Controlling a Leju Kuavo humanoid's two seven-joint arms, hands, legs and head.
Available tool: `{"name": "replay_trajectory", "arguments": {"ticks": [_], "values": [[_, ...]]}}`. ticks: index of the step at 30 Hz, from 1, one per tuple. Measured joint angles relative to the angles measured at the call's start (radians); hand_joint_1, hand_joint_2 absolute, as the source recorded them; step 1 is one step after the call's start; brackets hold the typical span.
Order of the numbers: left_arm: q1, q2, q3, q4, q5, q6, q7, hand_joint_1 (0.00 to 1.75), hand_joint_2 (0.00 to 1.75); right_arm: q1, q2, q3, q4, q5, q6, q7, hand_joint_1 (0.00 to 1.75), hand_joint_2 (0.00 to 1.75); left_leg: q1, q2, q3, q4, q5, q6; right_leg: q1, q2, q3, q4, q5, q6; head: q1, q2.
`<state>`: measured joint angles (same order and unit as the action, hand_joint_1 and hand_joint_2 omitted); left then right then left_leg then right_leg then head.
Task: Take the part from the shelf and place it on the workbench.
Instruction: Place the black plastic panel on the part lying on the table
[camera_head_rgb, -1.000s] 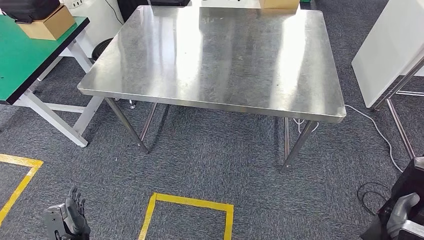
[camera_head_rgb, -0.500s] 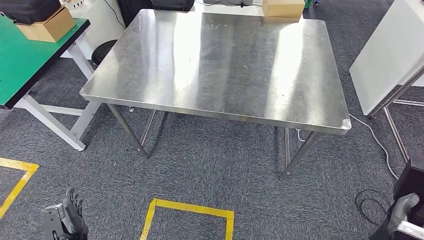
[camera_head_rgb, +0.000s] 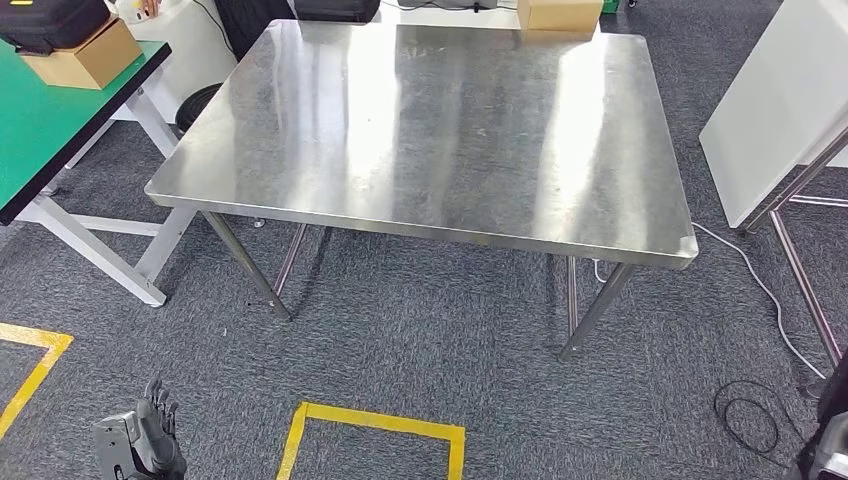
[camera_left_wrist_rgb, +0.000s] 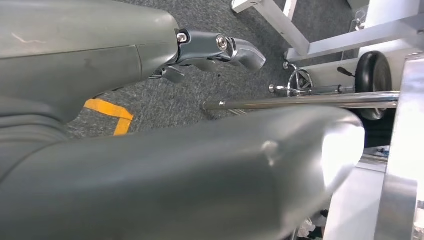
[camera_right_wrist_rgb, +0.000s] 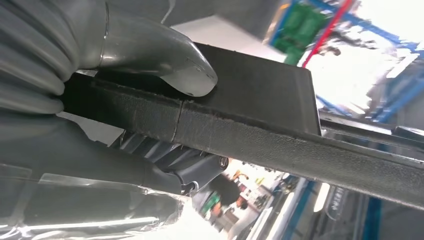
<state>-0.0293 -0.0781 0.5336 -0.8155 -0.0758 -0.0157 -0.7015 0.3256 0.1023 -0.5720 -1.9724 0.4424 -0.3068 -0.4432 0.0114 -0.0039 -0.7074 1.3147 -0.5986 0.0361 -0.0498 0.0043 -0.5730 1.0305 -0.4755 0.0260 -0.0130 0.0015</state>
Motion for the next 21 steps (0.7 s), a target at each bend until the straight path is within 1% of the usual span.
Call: {"name": "replay_trajectory", "arguments": {"ticks": [1,2,3,4,5,6,8,9,10,11,12,13,14,15,16,17,18,19,20,21], "values": [[0.003,0.0,0.0,0.0,0.0,-0.003,0.0,0.0,0.0,-0.006,-0.008,-0.026,0.004,0.024,0.019,0.017,1.75,1.75,0.002,0.0,-0.004,-0.001,0.013,0.001,0.0,0.001,0.0,0.0,0.0,0.0,0.0,0.0],[0.006,0.002,0.0,0.0,0.0,-0.006,0.0,0.0,0.0,-0.013,-0.019,-0.054,0.008,0.048,0.041,0.033,1.75,1.75,0.003,0.0,0.012,-0.041,0.044,0.005,0.0,0.001,0.001,0.0,0.0,0.0,0.0,0.0],[0.008,0.004,0.001,0.0,-0.001,-0.01,0.0,0.0,0.0,-0.021,-0.032,-0.083,0.012,0.067,0.061,0.046,1.75,1.75,0.001,0.0,0.044,-0.112,0.084,0.013,0.0,0.002,0.002,-0.002,0.0,0.0,0.0,0.0],[0.009,0.007,0.001,-0.001,-0.002,-0.012,0.0,0.0,0.0,-0.028,-0.043,-0.111,0.014,0.079,0.077,0.055,1.75,1.75,-0.001,0.0,0.076,-0.183,0.114,0.021,-0.001,0.003,0.003,-0.003,0.0,0.001,0.001,0.0],[0.009,0.01,0.001,-0.002,-0.003,-0.013,0.0,0.0,0.0,-0.035,-0.053,-0.135,0.016,0.085,0.088,0.061,1.75,1.75,-0.004,0.0,0.101,-0.238,0.134,0.028,-0.001,0.003,0.004,-0.007,0.001,0.003,0.001,0.0],[0.009,0.013,0.002,-0.003,-0.004,-0.014,-0.001,0.0,0.0,-0.04,-0.06,-0.155,0.018,0.088,0.094,0.064,1.75,1.75,-0.009,0.0,0.115,-0.269,0.142,0.033,-0.003,0.003,0.004,-0.01,0.003,0.007,0.0,0.0],[0.01,0.018,0.005,-0.004,-0.005,-0.014,-0.001,0.0,0.0,-0.047,-0.069,-0.181,0.023,0.09,0.099,0.067,1.75,1.75,-0.019,0.0,0.119,-0.282,0.142,0.039,-0.003,0.003,0.007,-0.021,0.008,0.018,-0.003,0.0],[0.011,0.019,0.006,-0.004,-0.005,-0.014,-0.001,0.0,0.0,-0.049,-0.073,-0.19,0.026,0.091,0.099,0.068,1.75,1.75,-0.019,0.0,0.128,-0.3,0.15,0.045,-0.001,0.001,0.009,-0.023,0.008,0.024,-0.003,0.0],[0.012,0.019,0.006,-0.005,-0.005,-0.015,-0.001,0.0,0.0,-0.051,-0.077,-0.197,0.029,0.092,0.099,0.068,1.75,1.75,-0.02,0.001,0.139,-0.32,0.159,0.052,0.004,-0.001,0.005,-0.015,0.004,0.025,-0.002,0.0],[0.011,0.019,0.007,-0.006,-0.005,-0.015,-0.002,0.0,0.0,-0.054,-0.082,-0.205,0.031,0.095,0.102,0.069,1.75,1.75,-0.02,0.003,0.15,-0.34,0.17,0.061,0.009,-0.003,-0.007,0.01,-0.011,0.021,-0.002,0.0],[0.012,0.018,0.007,-0.007,-0.005,-0.016,-0.002,0.0,0.0,-0.057,-0.087,-0.213,0.033,0.1,0.109,0.073,1.75,1.75,-0.02,0.004,0.158,-0.356,0.179,0.067,0.013,-0.005,-0.031,0.059,-0.035,0.013,0.001,0.0],[0.011,0.017,0.007,-0.006,-0.006,-0.018,-0.002,0.0,0.0,-0.06,-0.095,-0.222,0.035,0.109,0.125,0.08,1.75,1.75,-0.024,0.005,0.16,-0.36,0.182,0.071,0.014,-0.005,-0.063,0.123,-0.065,0.005,0.001,0.0],[0.011,0.017,0.007,-0.005,-0.007,-0.021,-0.001,0.0,0.0,-0.061,-0.106,-0.235,0.036,0.118,0.155,0.089,1.75,1.75,-0.027,0.005,0.158,-0.36,0.183,0.073,0.014,-0.005,-0.095,0.188,-0.091,0.0,0.001,0.0],[0.012,0.018,0.007,-0.003,-0.009,-0.024,-0.001,0.0,0.0,-0.063,-0.123,-0.253,0.037,0.126,0.196,0.098,1.75,1.75,-0.03,0.004,0.156,-0.358,0.183,0.073,0.014,-0.005,-0.118,0.232,-0.105,0.001,0.002,0.0],[0.012,0.018,0.007,0.0,-0.01,-0.027,-0.001,0.0,0.0,-0.065,-0.144,-0.277,0.038,0.132,0.245,0.103,1.75,1.75,-0.033,0.003,0.155,-0.356,0.182,0.073,0.014,-0.005,-0.124,0.241,-0.104,0.006,0.002,0.0],[0.011,0.018,0.007,0.004,-0.011,-0.031,-0.001,0.0,0.0,-0.07,-0.171,-0.306,0.038,0.135,0.294,0.104,1.75,1.75,-0.036,0.001,0.153,-0.352,0.181,0.071,0.015,-0.005,-0.108,0.21,-0.086,0.014,0.002,0.0],[0.011,0.019,0.007,0.008,-0.012,-0.034,-0.001,0.0,0.0,-0.078,-0.199,-0.337,0.037,0.139,0.335,0.1,1.75,1.75,-0.038,0.0,0.151,-0.345,0.178,0.068,0.015,-0.005,-0.073,0.144,-0.059,0.022,0.003,0.0],[0.011,0.019,0.007,0.011,-0.013,-0.036,0.0,0.0,0.0,-0.088,-0.226,-0.364,0.033,0.146,0.368,0.092,1.75,1.75,-0.042,-0.001,0.146,-0.333,0.173,0.064,0.016,-0.005,-0.036,0.073,-0.035,0.025,0.003,0.0],[0.01,0.02,0.008,0.012,-0.013,-0.038,0.0,0.0,0.0,-0.098,-0.248,-0.382,0.026,0.16,0.389,0.083,1.75,1.75,-0.045,-0.001,0.14,-0.32,0.165,0.059,0.018,-0.005,-0.004,0.016,-0.015,0.023,0.002,0.0],[0.01,0.022,0.008,0.013,-0.014,-0.039,0.0,0.0,0.0,-0.108,-0.265,-0.392,0.017,0.181,0.4,0.075,1.75,1.75,-0.048,-0.001,0.135,-0.308,0.158,0.055,0.02,-0.004,0.015,-0.018,-0.004,0.018,0.001,0.0]]}}
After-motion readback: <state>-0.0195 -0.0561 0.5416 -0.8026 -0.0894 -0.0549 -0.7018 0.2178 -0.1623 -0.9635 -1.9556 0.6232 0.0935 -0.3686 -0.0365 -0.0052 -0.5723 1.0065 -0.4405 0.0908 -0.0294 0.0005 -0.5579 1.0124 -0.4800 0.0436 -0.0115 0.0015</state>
